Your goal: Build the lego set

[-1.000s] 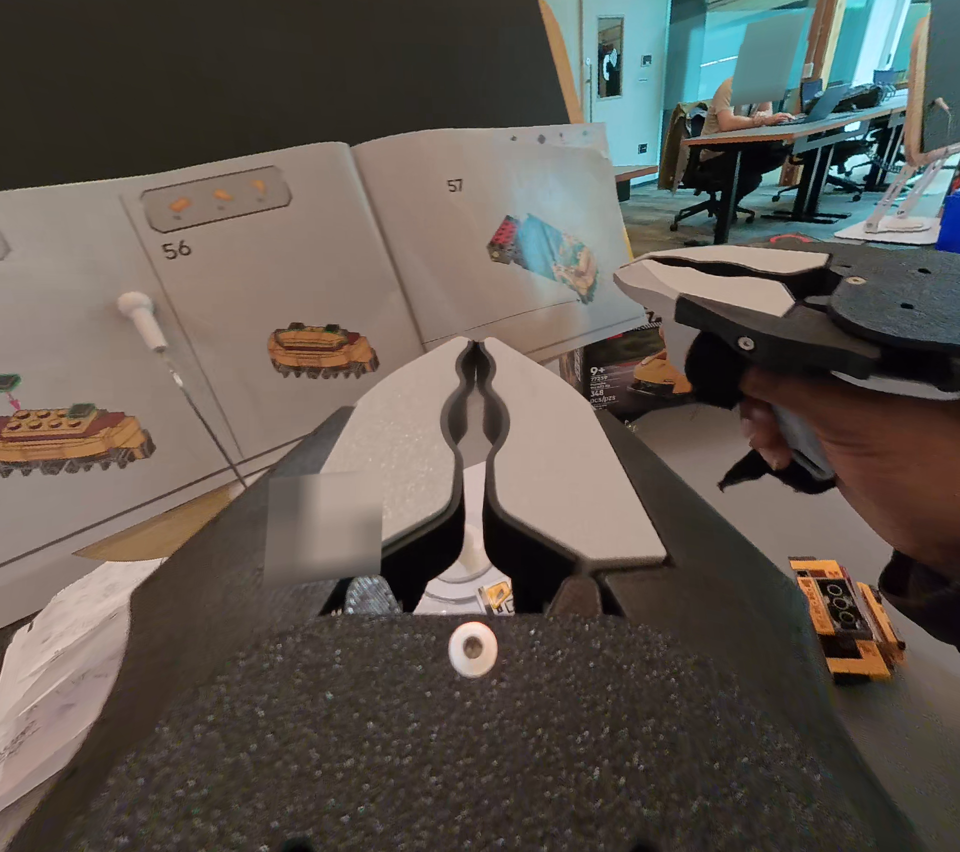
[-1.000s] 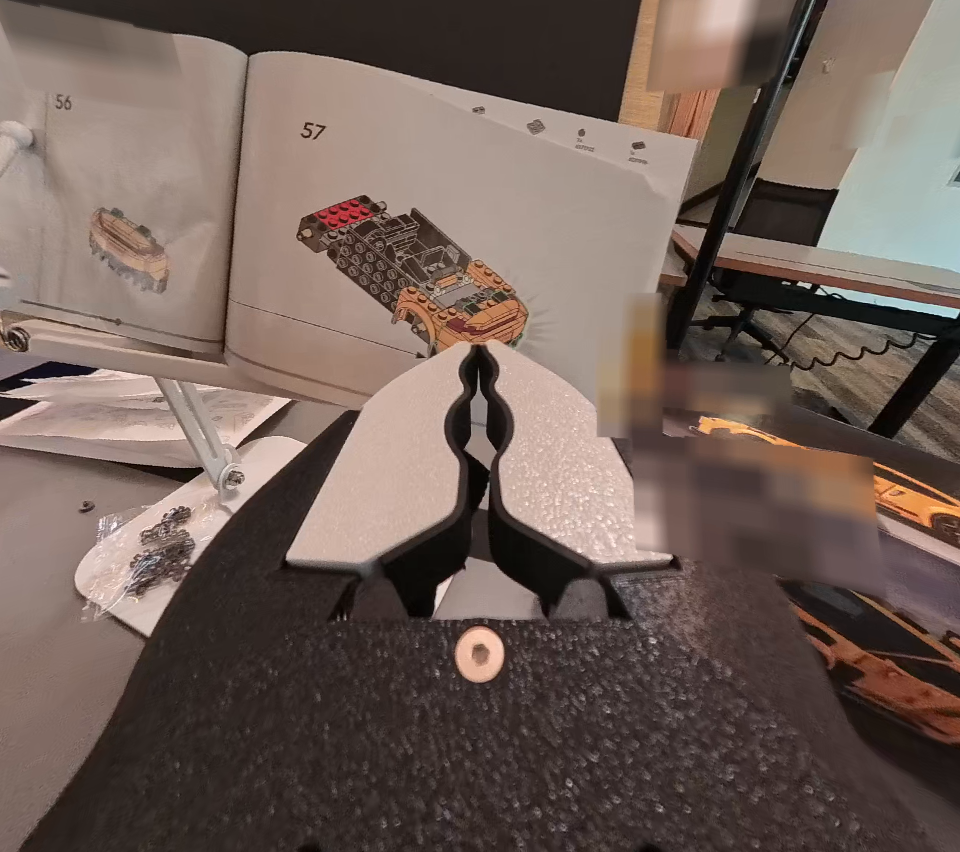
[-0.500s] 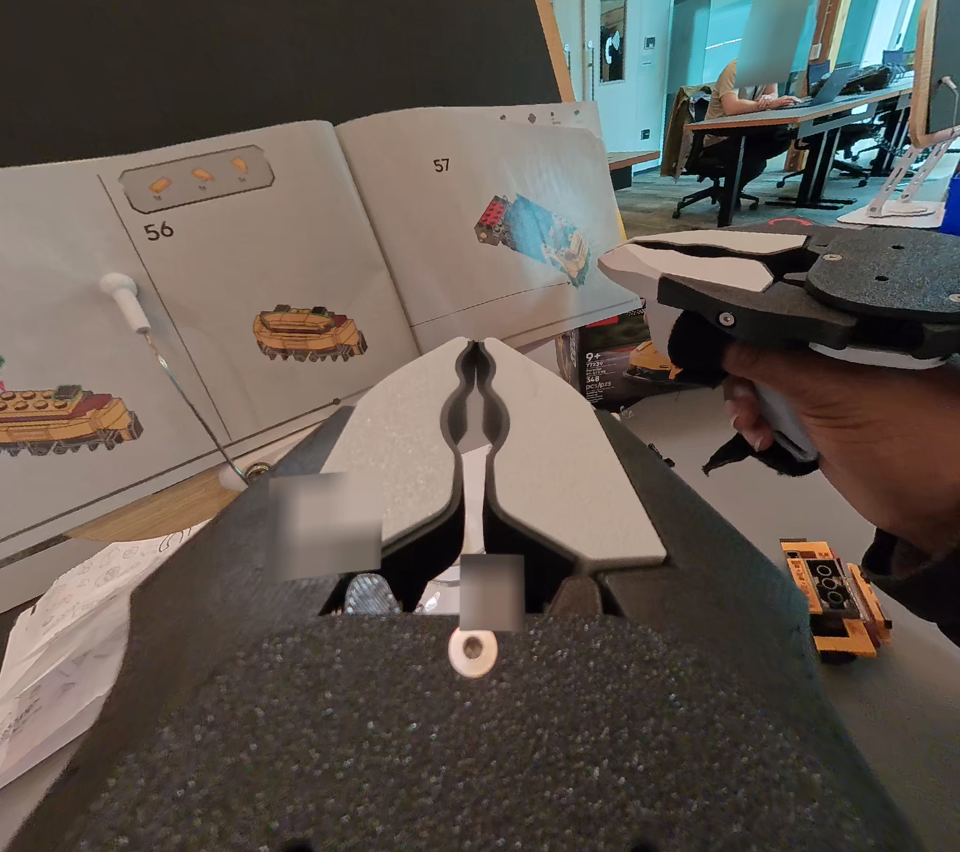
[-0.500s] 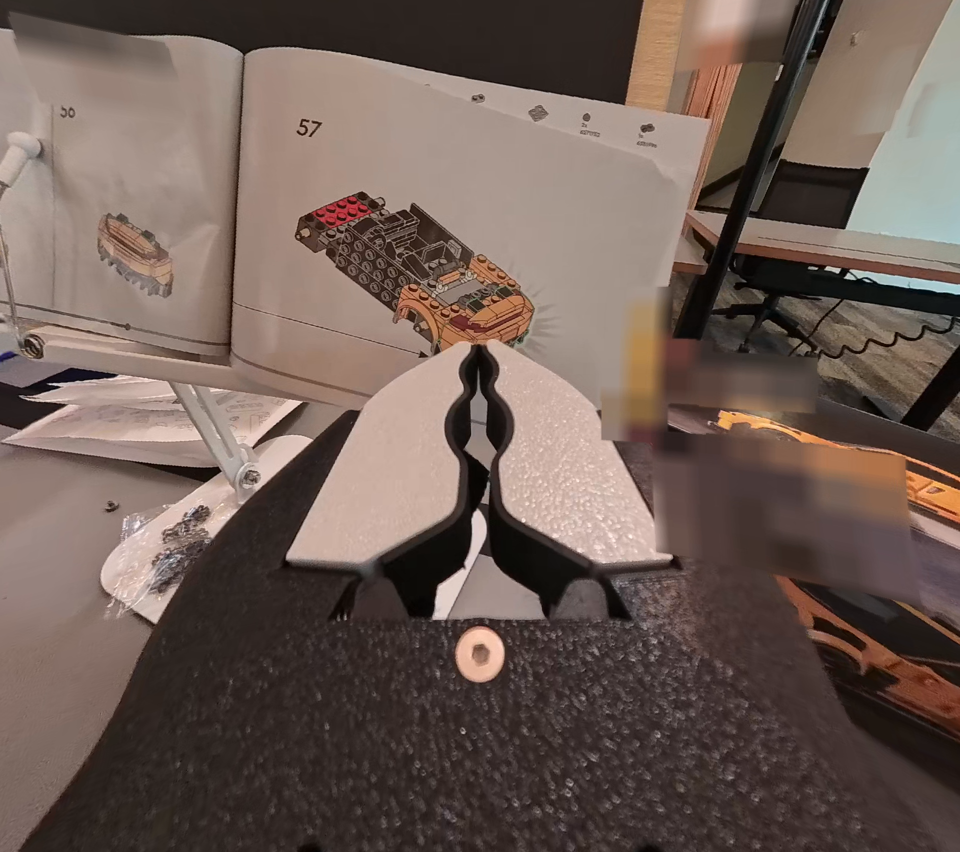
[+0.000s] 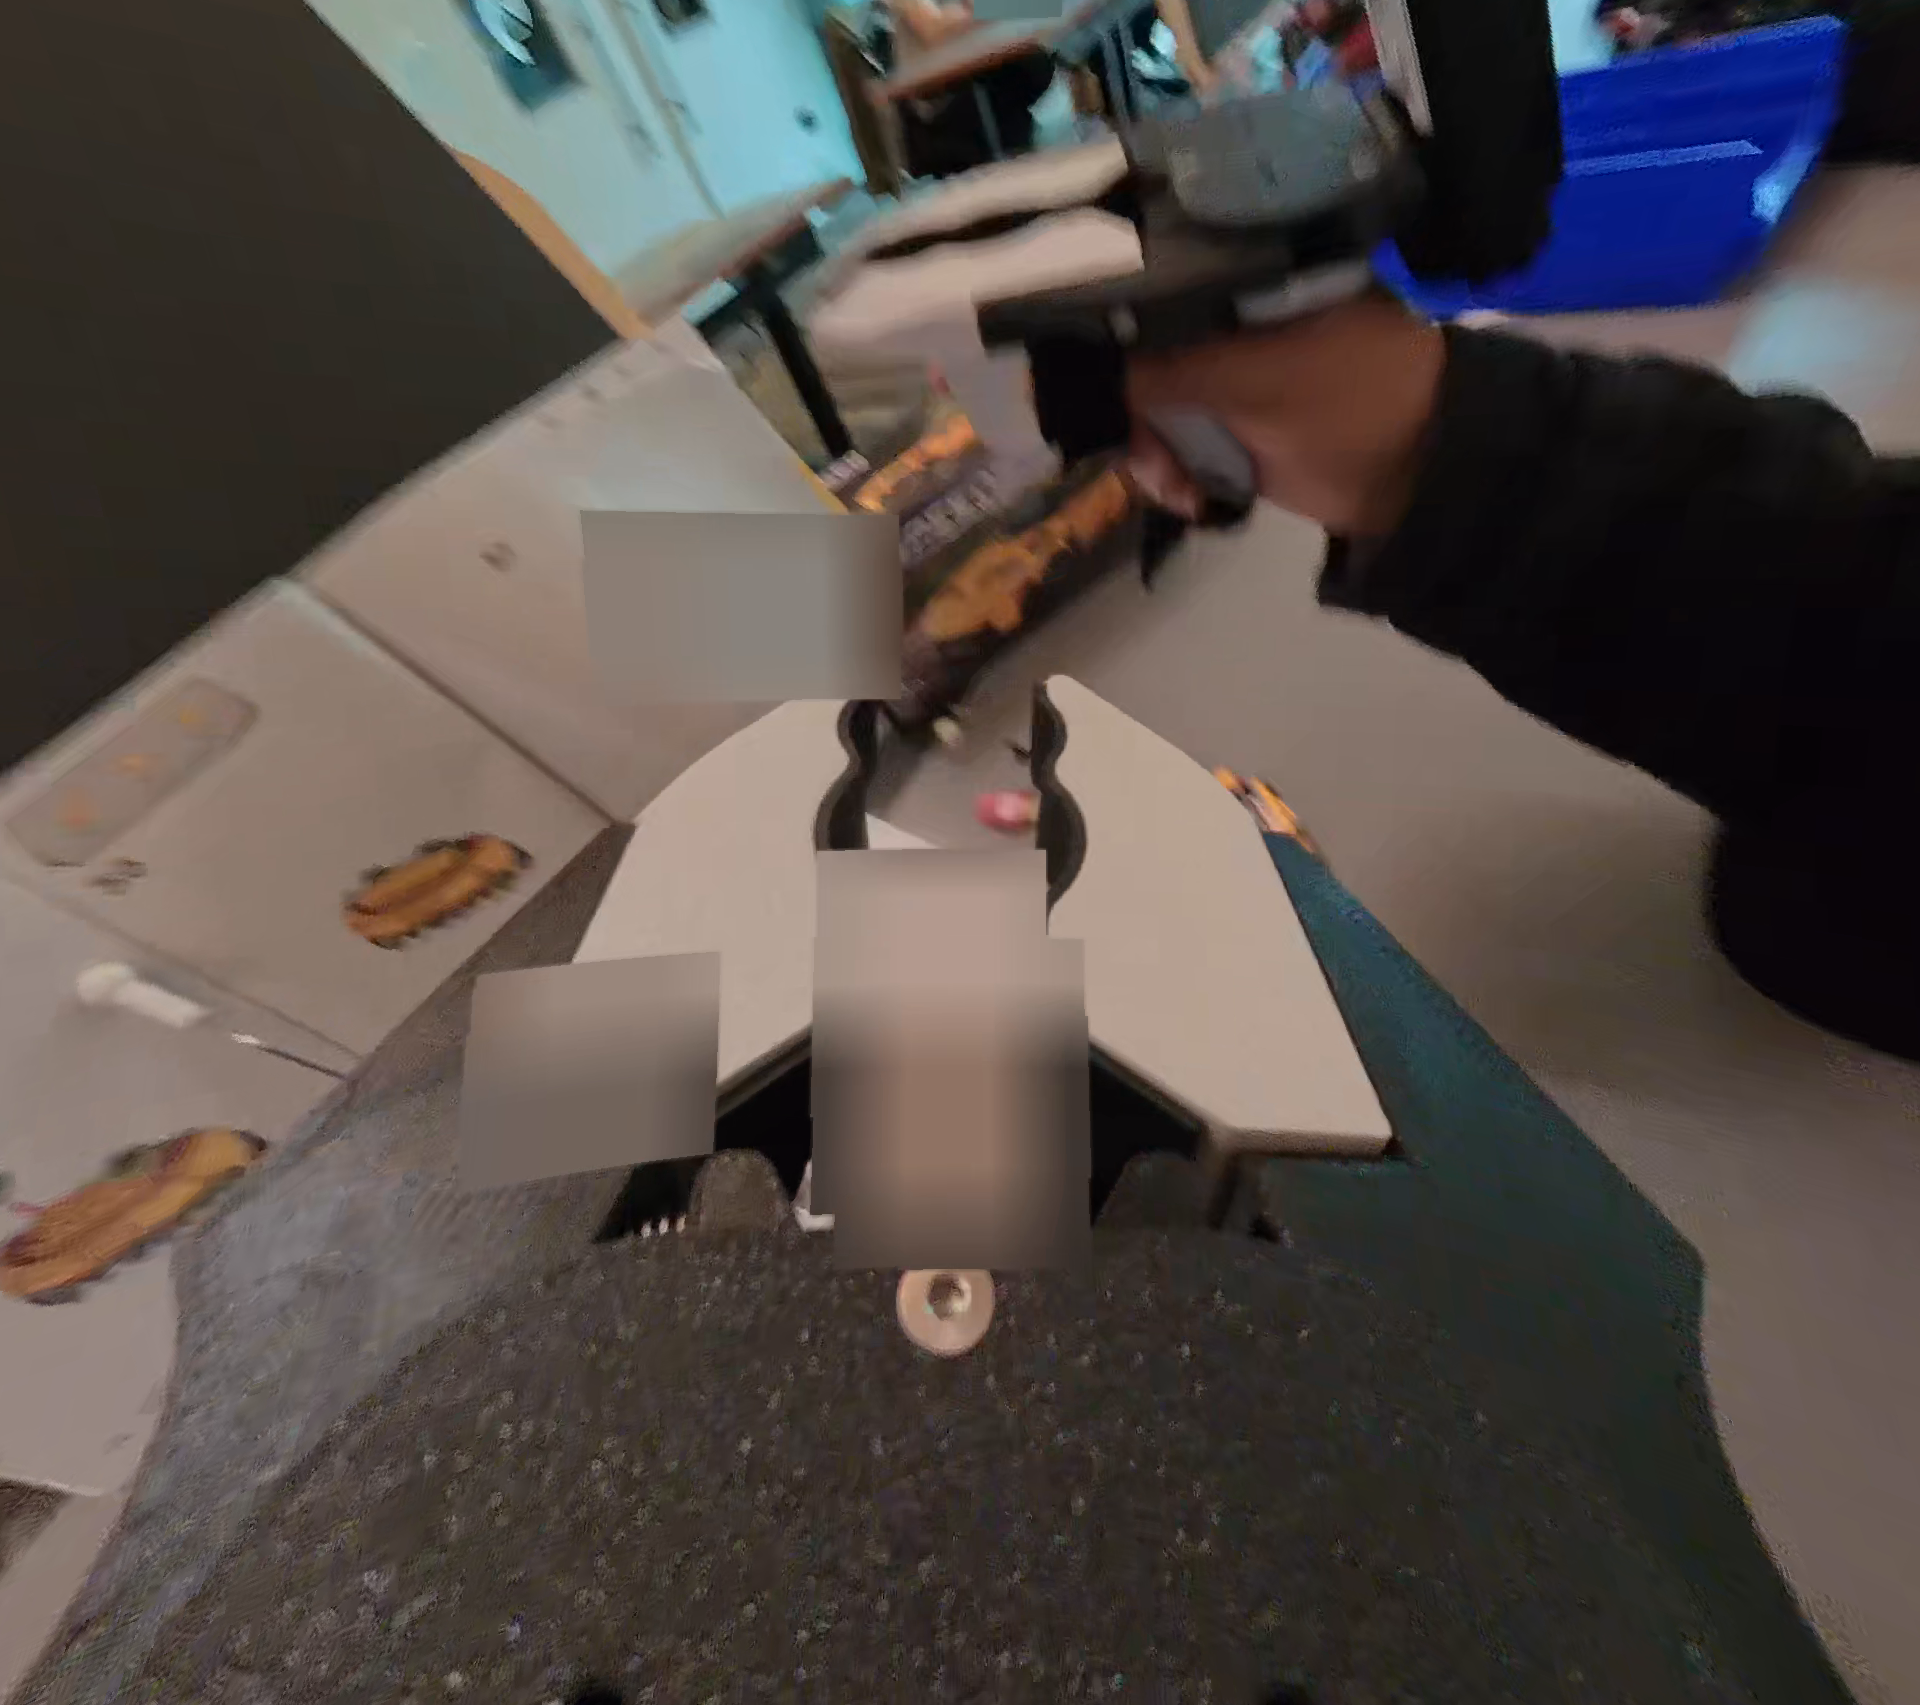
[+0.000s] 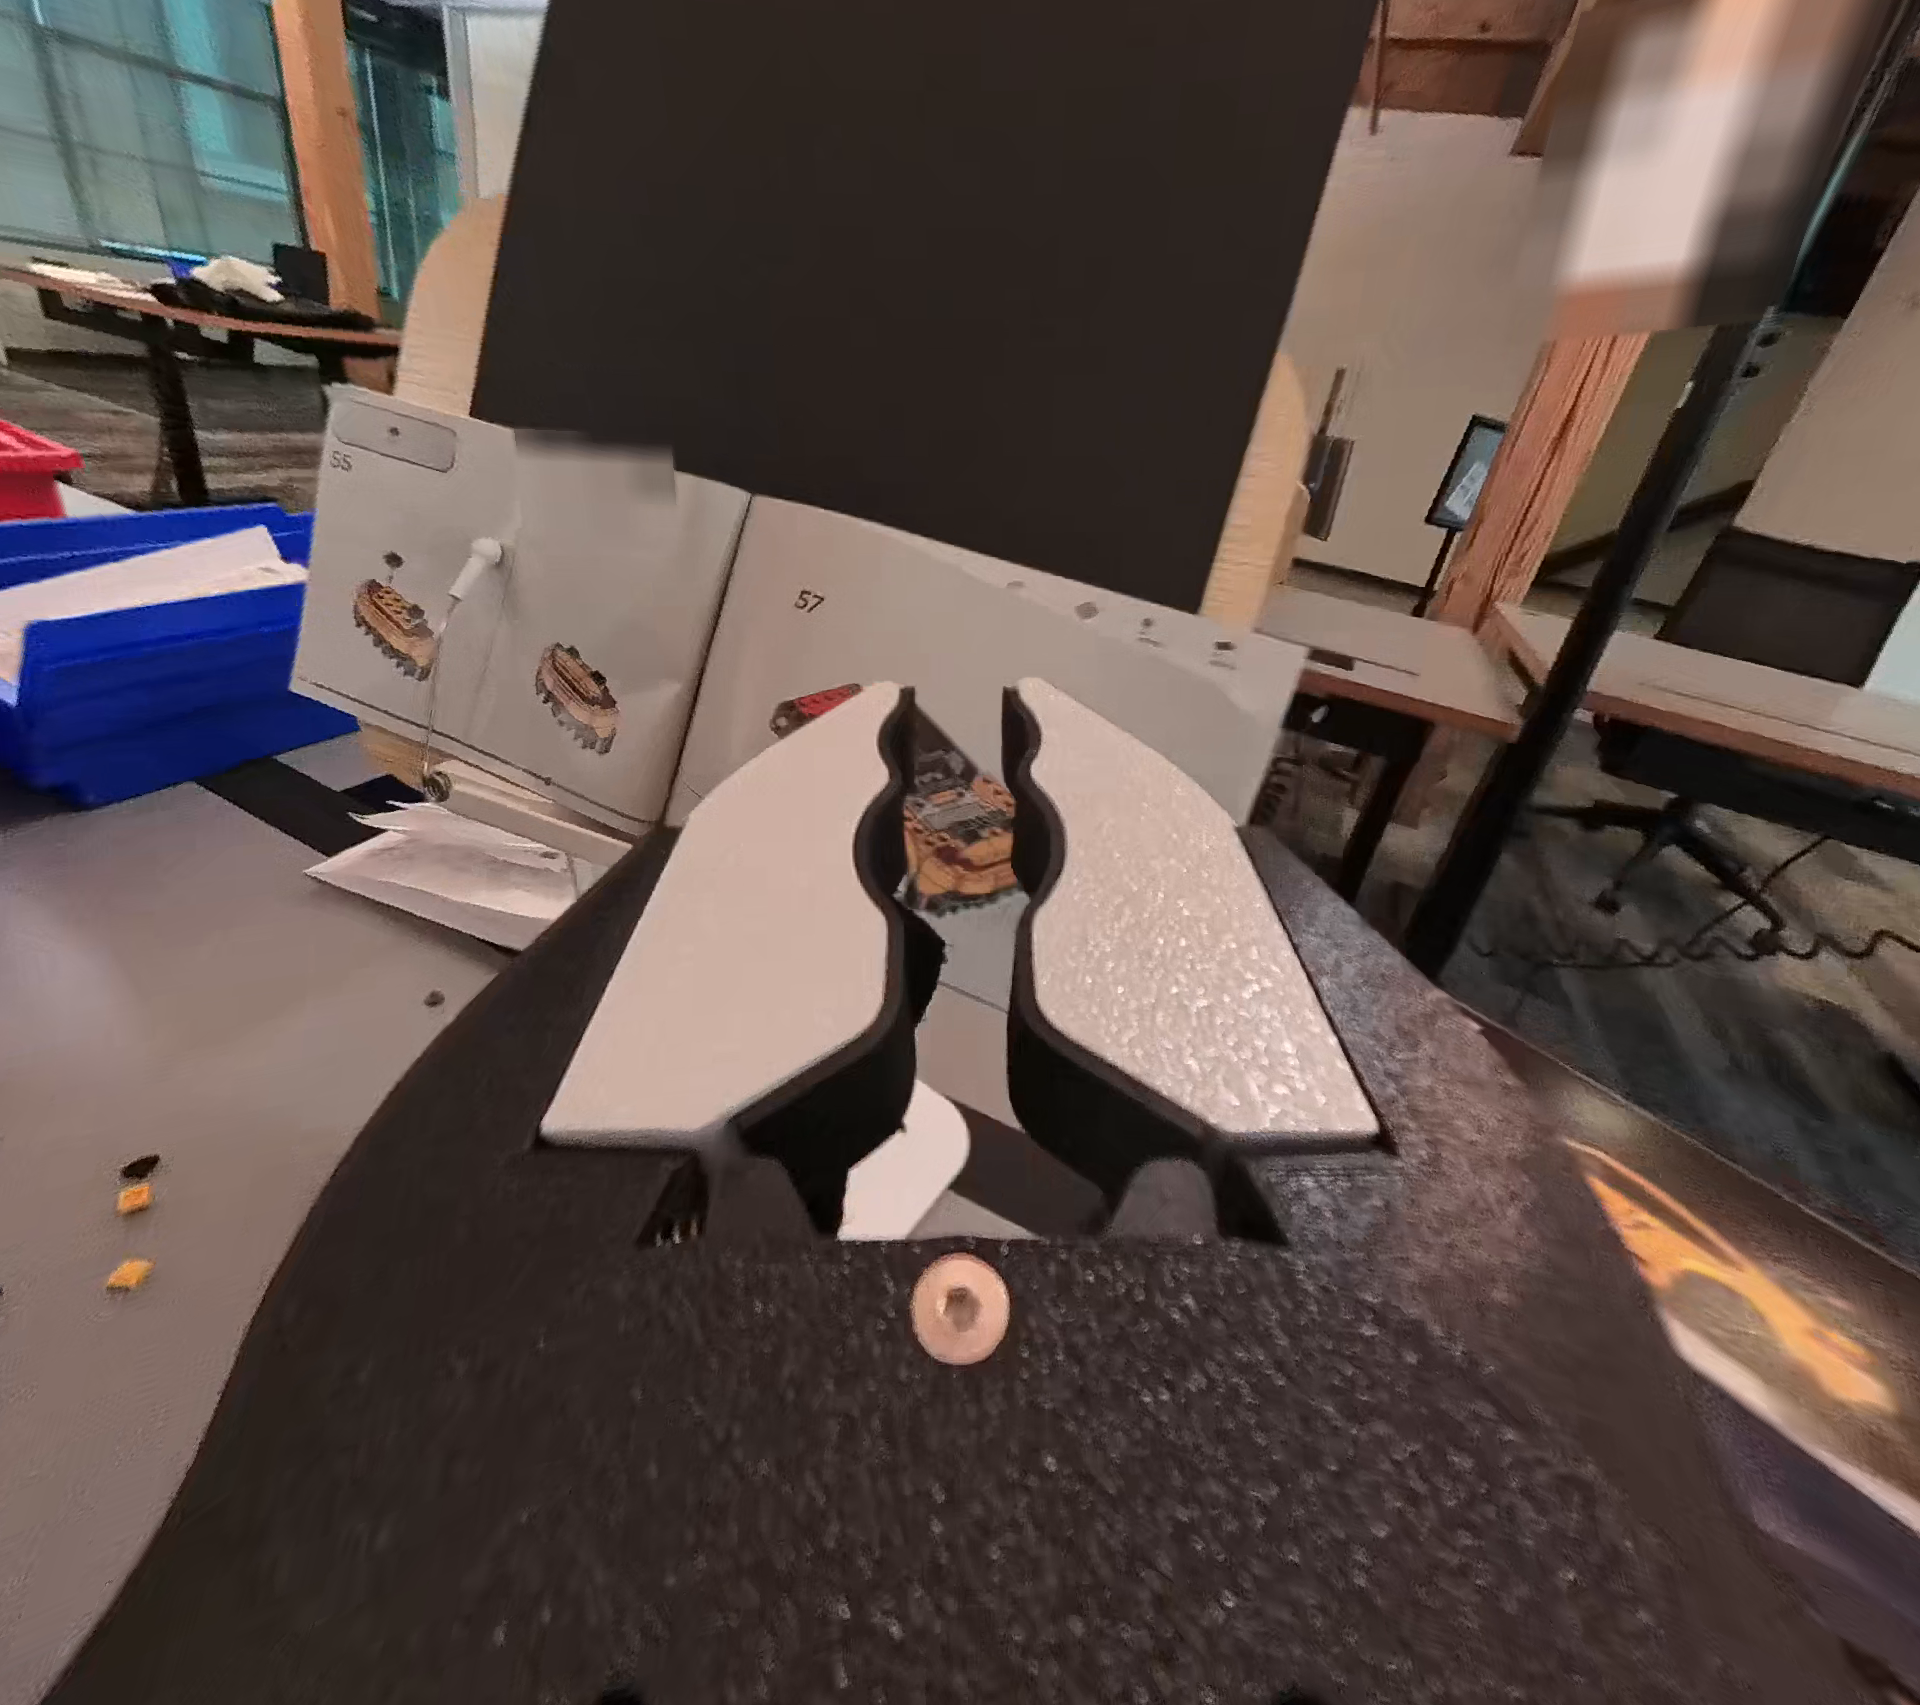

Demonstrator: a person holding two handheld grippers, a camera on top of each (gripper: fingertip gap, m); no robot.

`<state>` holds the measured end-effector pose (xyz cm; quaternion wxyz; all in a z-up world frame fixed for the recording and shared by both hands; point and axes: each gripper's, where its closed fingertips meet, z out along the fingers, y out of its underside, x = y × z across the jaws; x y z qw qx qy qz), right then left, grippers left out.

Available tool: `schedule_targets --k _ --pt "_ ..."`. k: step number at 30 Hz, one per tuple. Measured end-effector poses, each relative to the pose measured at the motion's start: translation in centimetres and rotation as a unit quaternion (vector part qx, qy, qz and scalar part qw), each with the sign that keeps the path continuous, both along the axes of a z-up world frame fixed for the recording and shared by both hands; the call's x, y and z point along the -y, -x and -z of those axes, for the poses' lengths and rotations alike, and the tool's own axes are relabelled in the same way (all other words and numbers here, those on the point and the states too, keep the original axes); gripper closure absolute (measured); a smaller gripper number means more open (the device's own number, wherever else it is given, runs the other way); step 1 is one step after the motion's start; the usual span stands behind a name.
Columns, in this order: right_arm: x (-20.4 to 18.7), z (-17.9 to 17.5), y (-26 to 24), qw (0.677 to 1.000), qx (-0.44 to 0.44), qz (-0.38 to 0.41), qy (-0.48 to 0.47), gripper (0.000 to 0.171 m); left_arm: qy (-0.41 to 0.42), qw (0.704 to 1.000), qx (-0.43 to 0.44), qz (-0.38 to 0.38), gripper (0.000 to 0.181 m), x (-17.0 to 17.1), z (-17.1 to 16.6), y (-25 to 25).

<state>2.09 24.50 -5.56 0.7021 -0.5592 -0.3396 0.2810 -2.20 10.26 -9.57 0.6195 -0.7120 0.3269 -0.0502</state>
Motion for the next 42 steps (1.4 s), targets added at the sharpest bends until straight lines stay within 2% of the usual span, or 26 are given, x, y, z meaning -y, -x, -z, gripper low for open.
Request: schedule_targets --k 3,7,11,14,17,20,24,27,29,31,36,37,42 --pt "-0.1 0.7 -1.8 1.000 0.018 0.000 0.015 0.152 0.113 0.992 0.014 0.049 0.137 2.2 5.5 -1.2" --pt "0.7 5.2 -2.8 0.994 0.061 -0.040 0.081 0.141 0.224 0.973 0.044 0.042 0.134 5.0 14.4 -0.9" --pt "2.3 11.4 -4.6 0.986 0.082 -0.049 0.135 0.139 0.276 0.960 0.036 0.031 0.125 6.4 19.4 -1.4" --pt "3.5 13.8 -4.8 0.983 0.088 -0.068 0.145 0.135 0.317 0.948 0.008 0.026 0.108 6.8 21.6 -1.9" --pt "3.9 14.5 -4.3 0.982 0.104 -0.085 0.135 0.122 0.317 0.948 -0.005 0.023 0.095 6.7 22.1 -2.4" --pt "4.0 16.4 -3.8 0.977 0.140 -0.085 0.133 0.116 0.289 0.957 -0.021 0.009 0.095 6.3 21.7 -2.1" --pt "3.6 17.7 -4.2 0.972 0.186 -0.077 0.120 0.120 0.245 0.969 -0.010 0.007 0.133 5.9 20.5 -1.7" --pt "3.8 18.3 -5.2 0.962 0.230 -0.090 0.118 0.121 0.198 0.980 -0.003 0.007 0.170 5.8 19.1 -1.1" --pt "4.6 20.0 -5.8 0.941 0.286 -0.120 0.133 0.116 0.194 0.981 0.004 0.009 0.179 5.8 18.7 -0.8" --pt "5.2 21.8 -6.2 0.921 0.333 -0.138 0.150 0.106 0.208 0.978 0.012 0.011 0.175 5.9 19.1 -0.7" --pt "6.7 25.8 -6.3 0.873 0.406 -0.161 0.215 0.087 0.265 0.964 -0.001 0.008 0.125 6.1 21.1 -0.9" --pt "6.8 26.5 -6.3 0.866 0.418 -0.159 0.225 0.085 0.270 0.963 0.000 0.015 0.120 6.2 21.2 -1.2" --pt "6.5 28.1 -6.8 0.850 0.440 -0.143 0.252 0.084 0.256 0.966 0.000 0.027 0.115 6.2 20.7 -1.6"
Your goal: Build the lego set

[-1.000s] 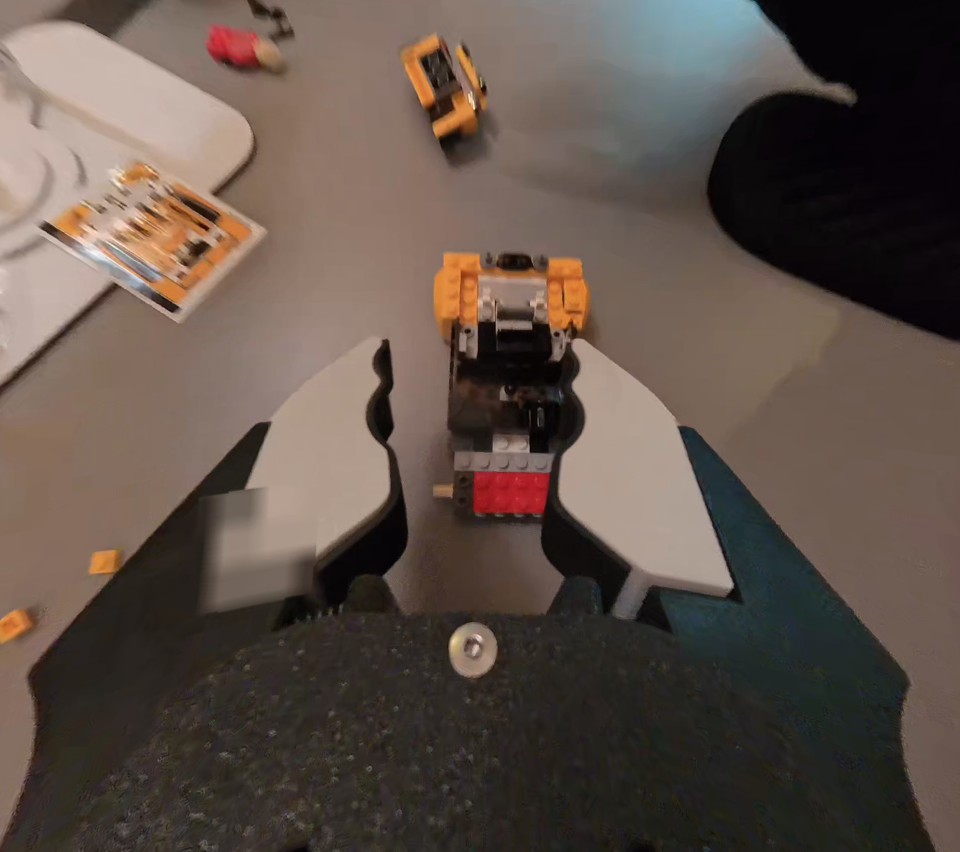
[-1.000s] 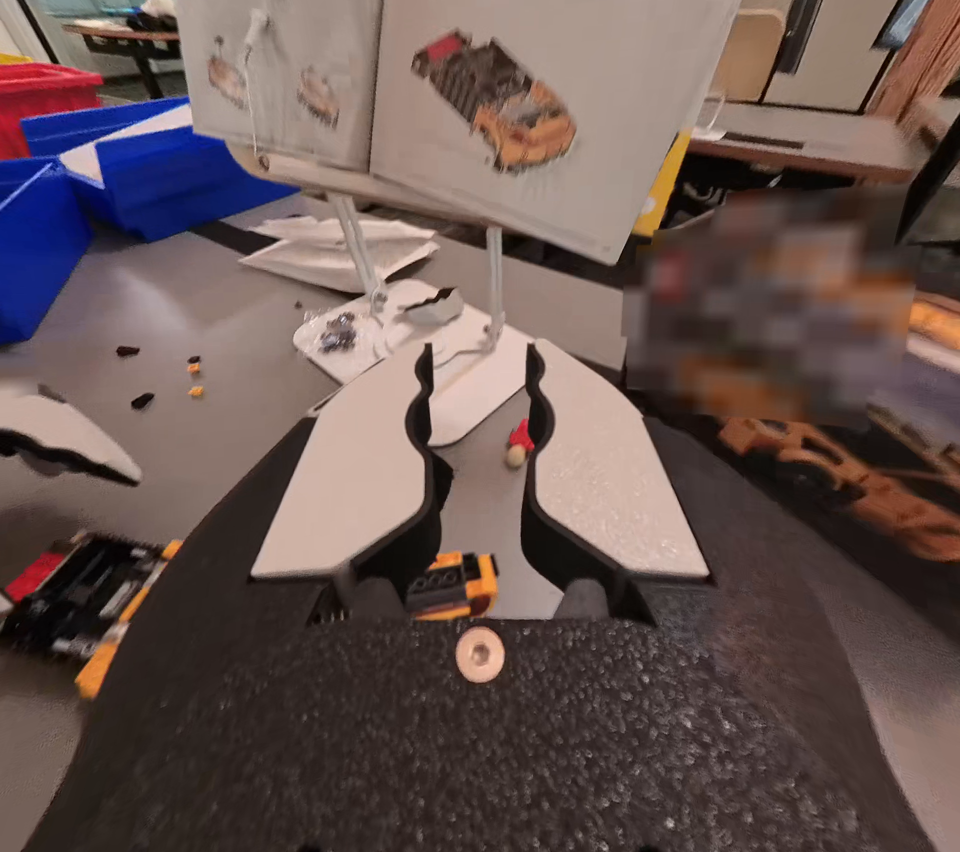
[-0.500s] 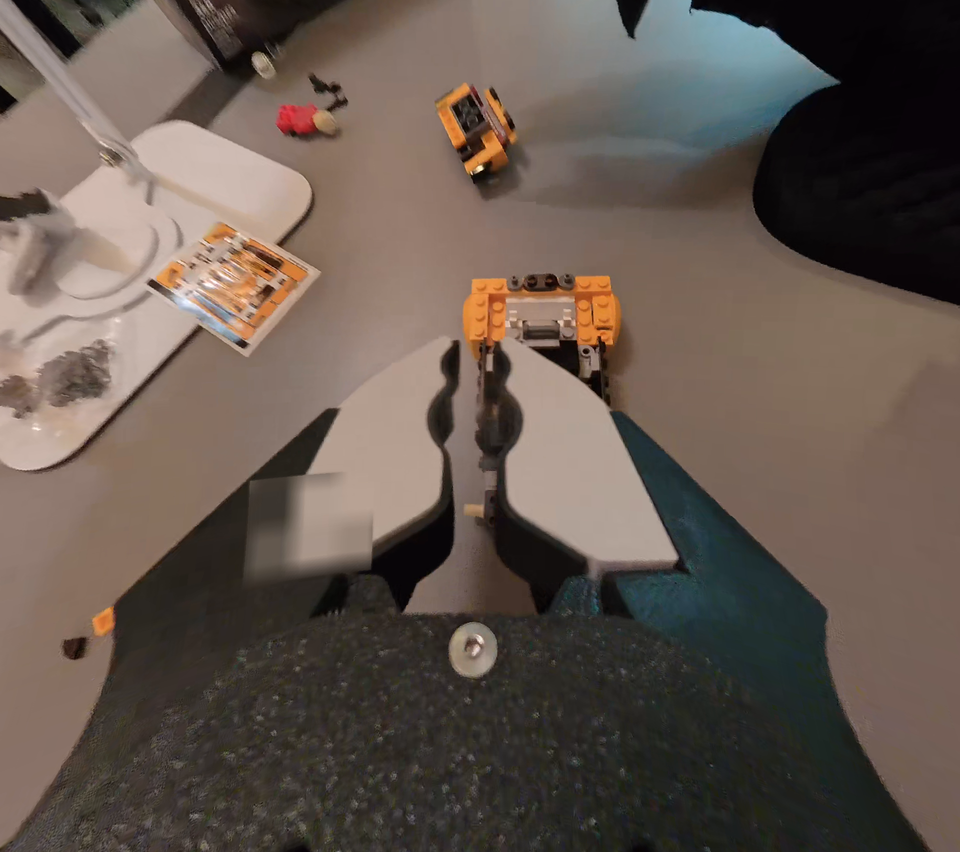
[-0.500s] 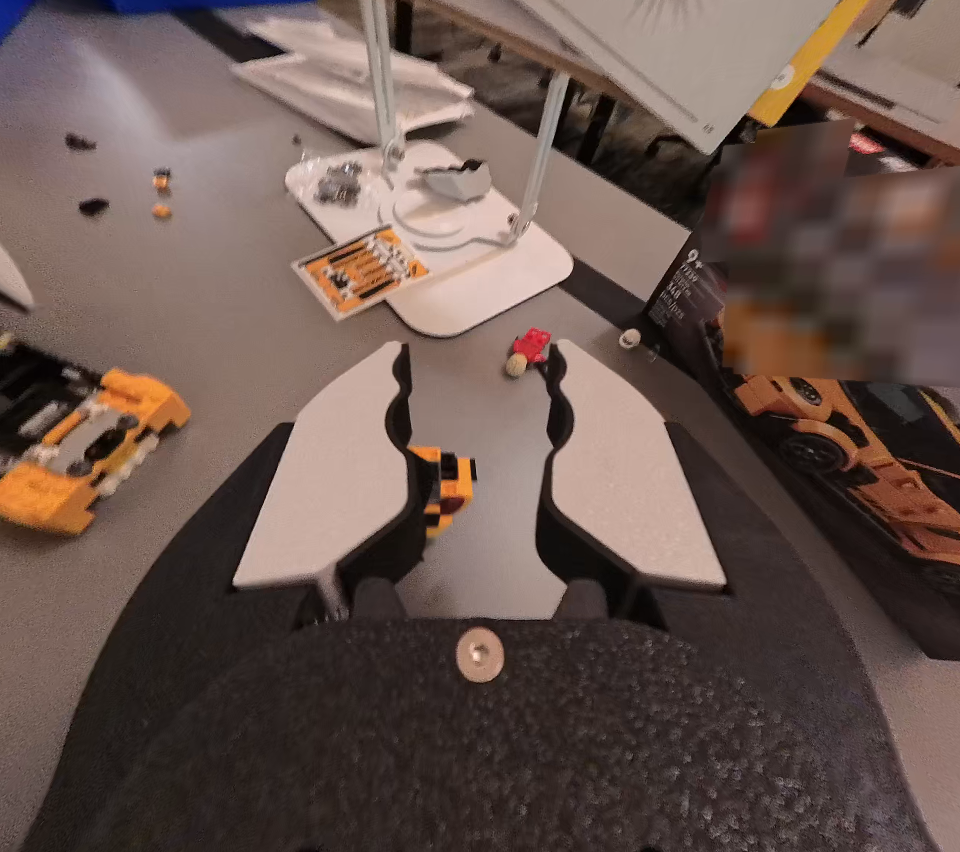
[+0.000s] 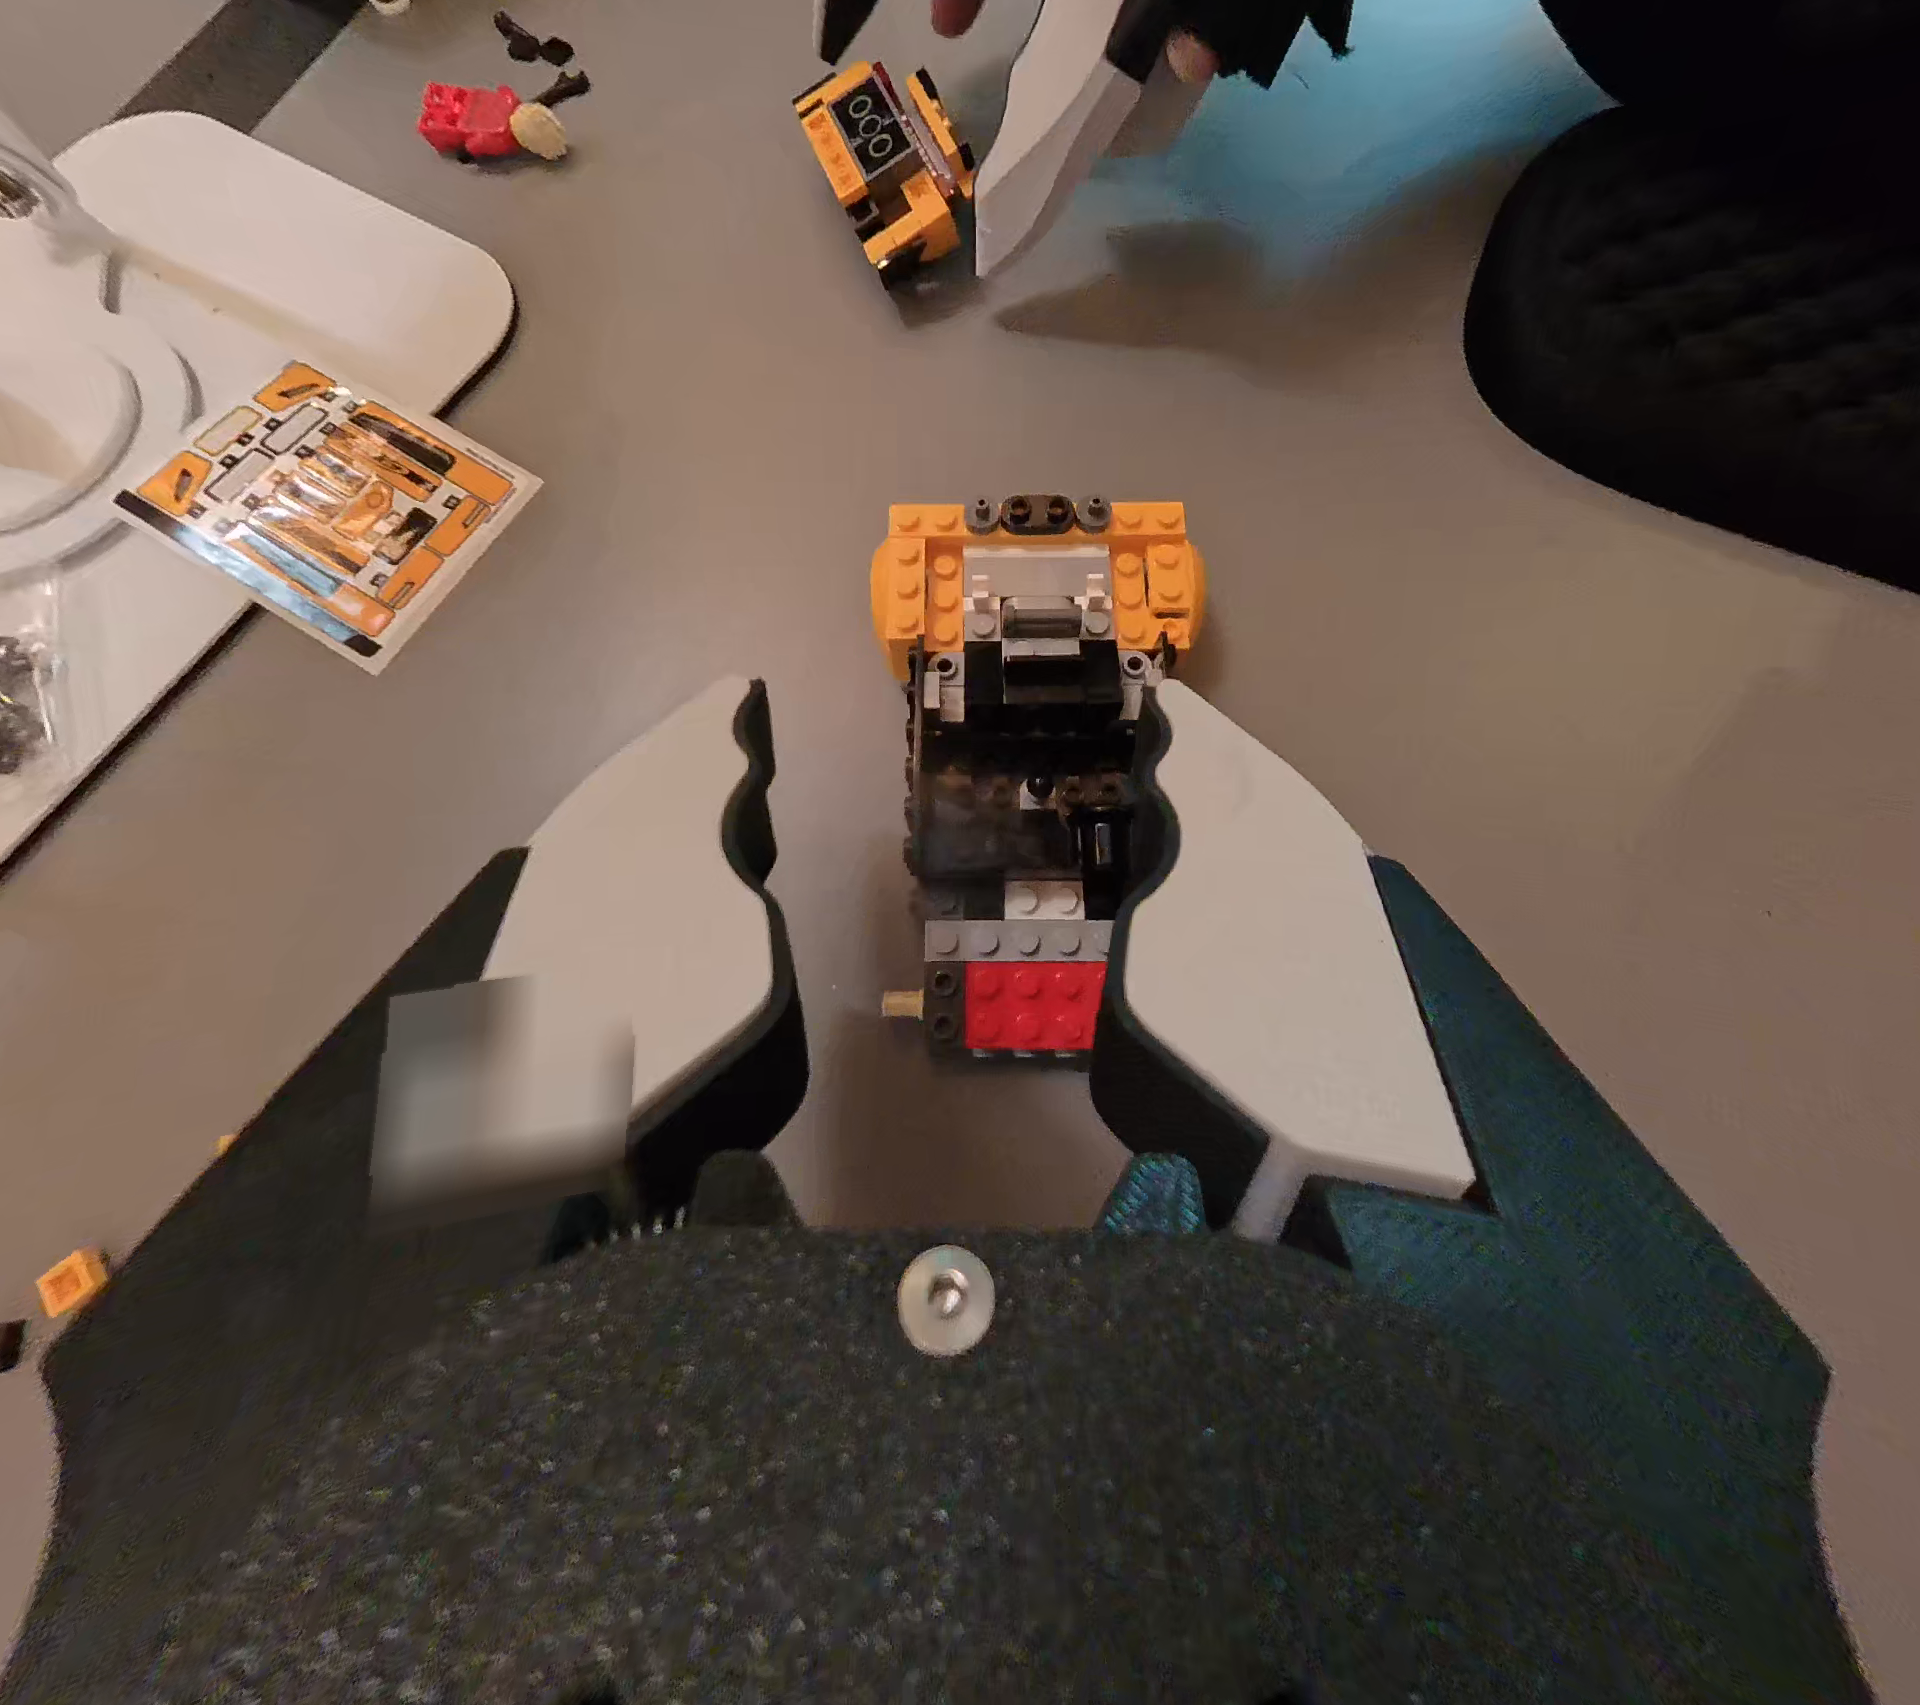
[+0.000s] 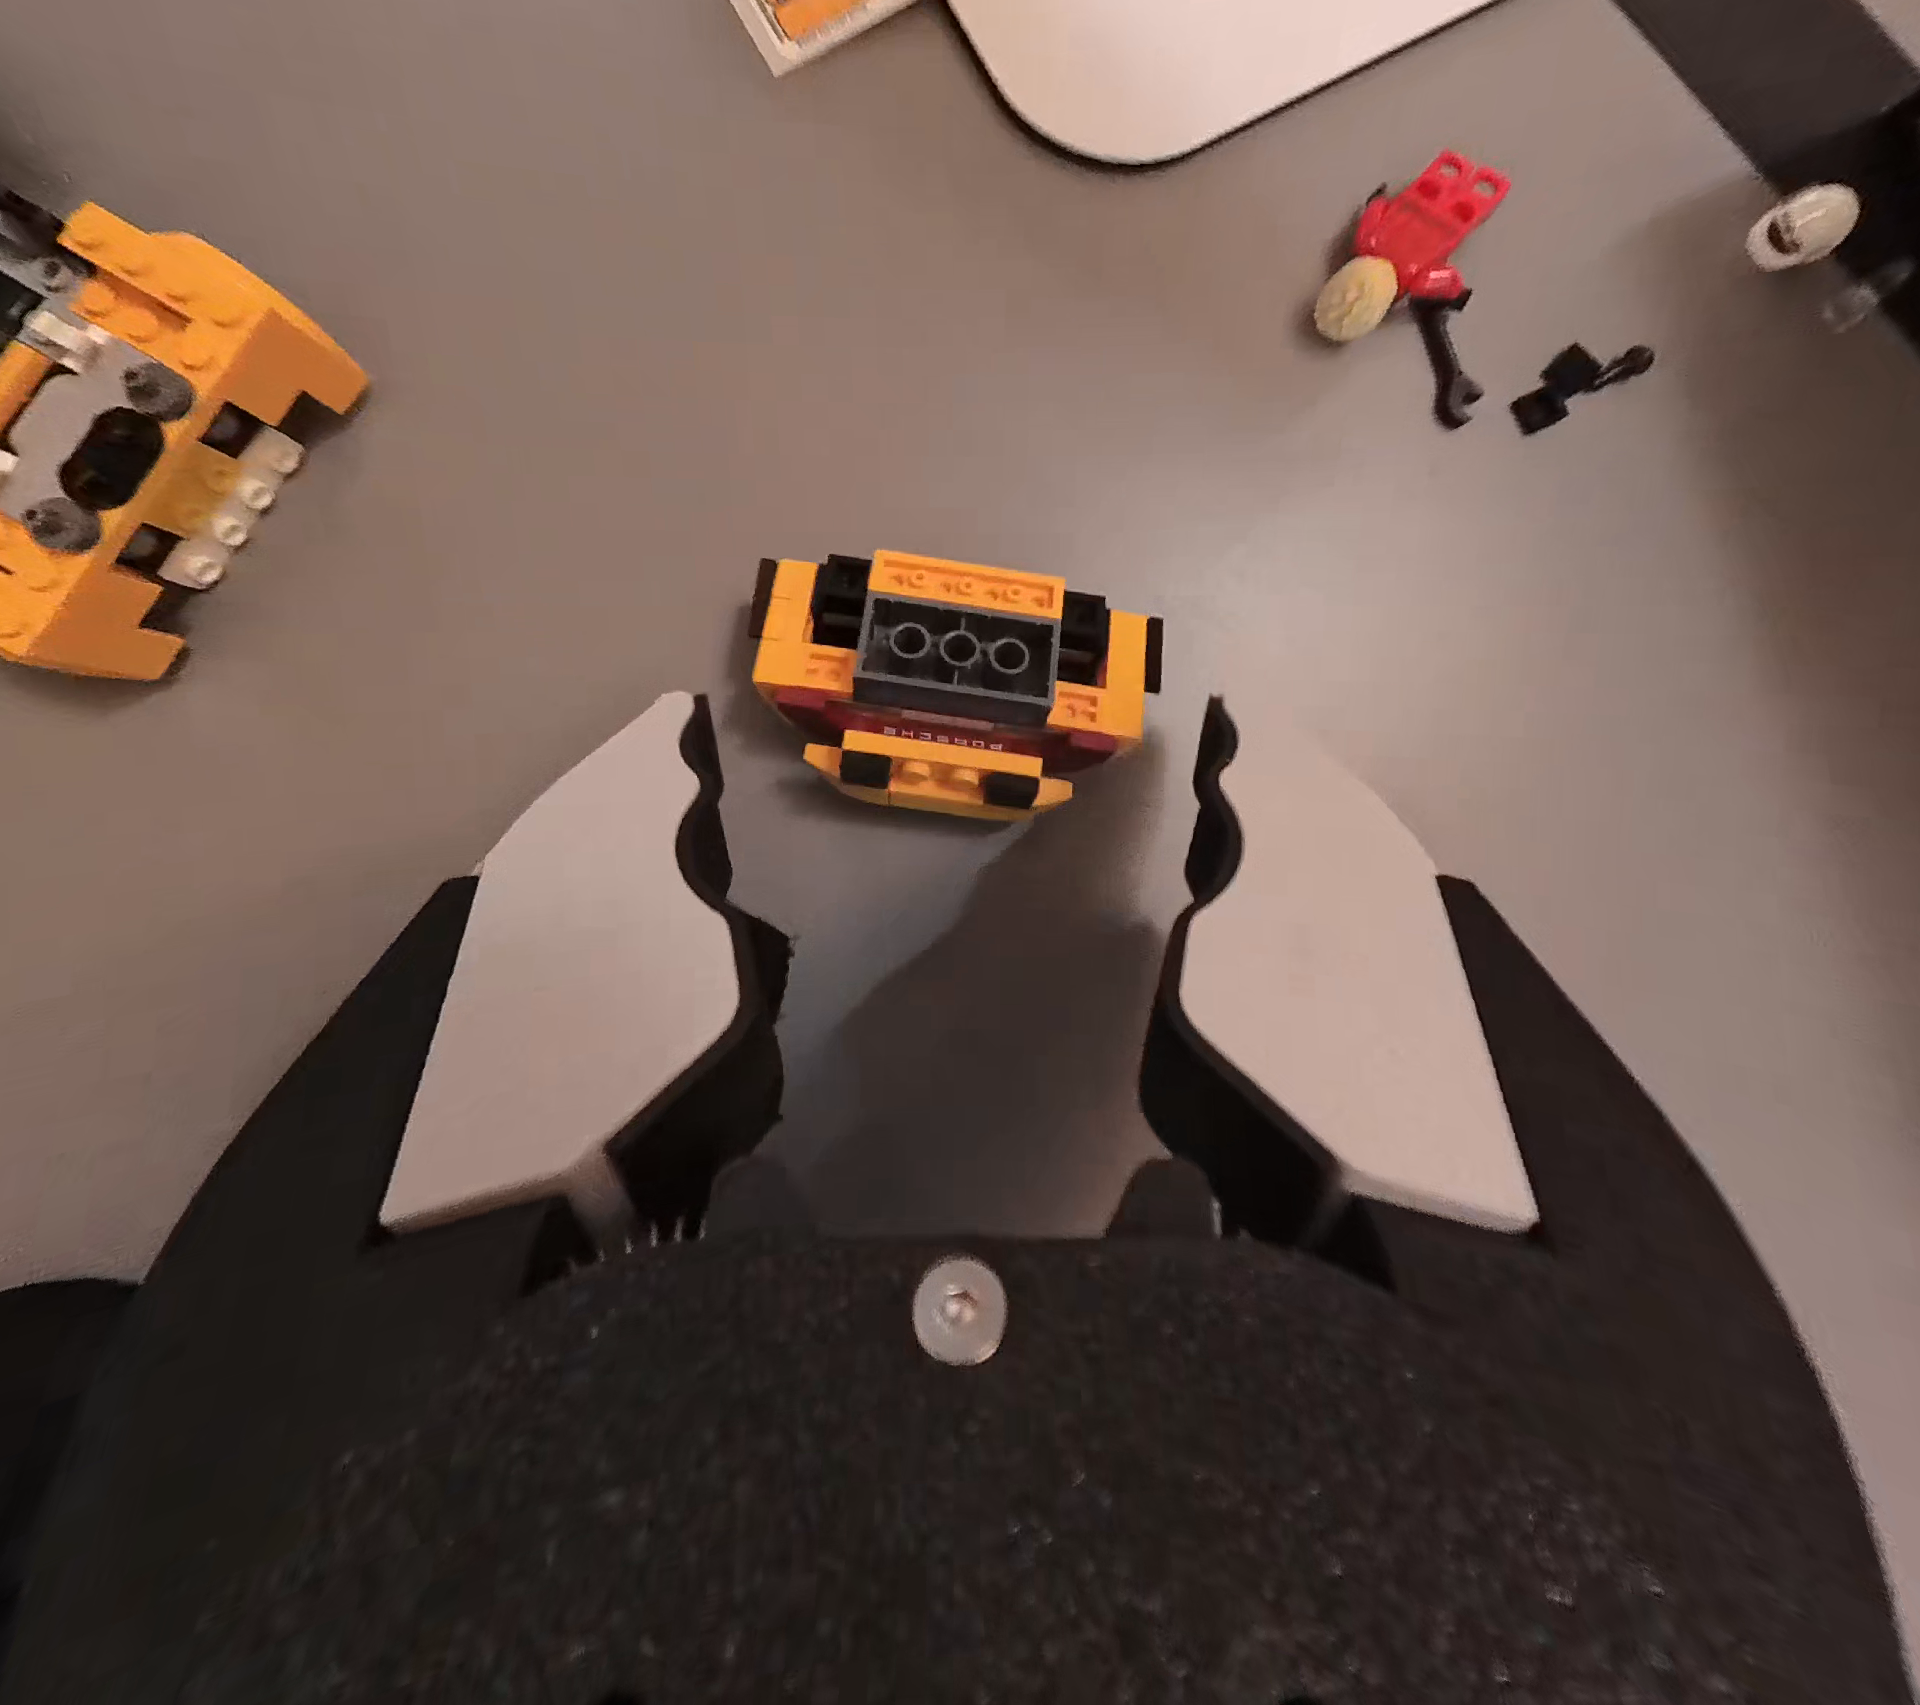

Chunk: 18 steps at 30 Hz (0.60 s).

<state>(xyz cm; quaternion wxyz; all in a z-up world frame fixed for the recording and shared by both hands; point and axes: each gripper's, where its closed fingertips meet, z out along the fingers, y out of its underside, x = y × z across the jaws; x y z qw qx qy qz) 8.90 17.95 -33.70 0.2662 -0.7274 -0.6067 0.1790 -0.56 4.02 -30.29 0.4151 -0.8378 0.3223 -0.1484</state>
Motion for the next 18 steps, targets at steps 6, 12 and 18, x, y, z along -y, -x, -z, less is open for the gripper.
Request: schedule_targets --k 6,12,18 --pt "0.3 -0.2 0.5 0.998 0.003 -0.034 -0.043 0.103 -0.010 0.998 0.069 -0.008 0.127 -0.2 -1.4 -0.2" --pt "6.3 -6.7 5.5 0.961 -0.069 -0.168 -0.208 0.103 -0.019 0.965 0.257 -0.041 0.131 -1.0 -5.4 -0.8" --pt "12.2 -8.1 9.1 0.909 -0.071 -0.252 -0.325 0.103 0.002 0.950 0.306 -0.058 0.130 -0.9 -6.1 -0.9"
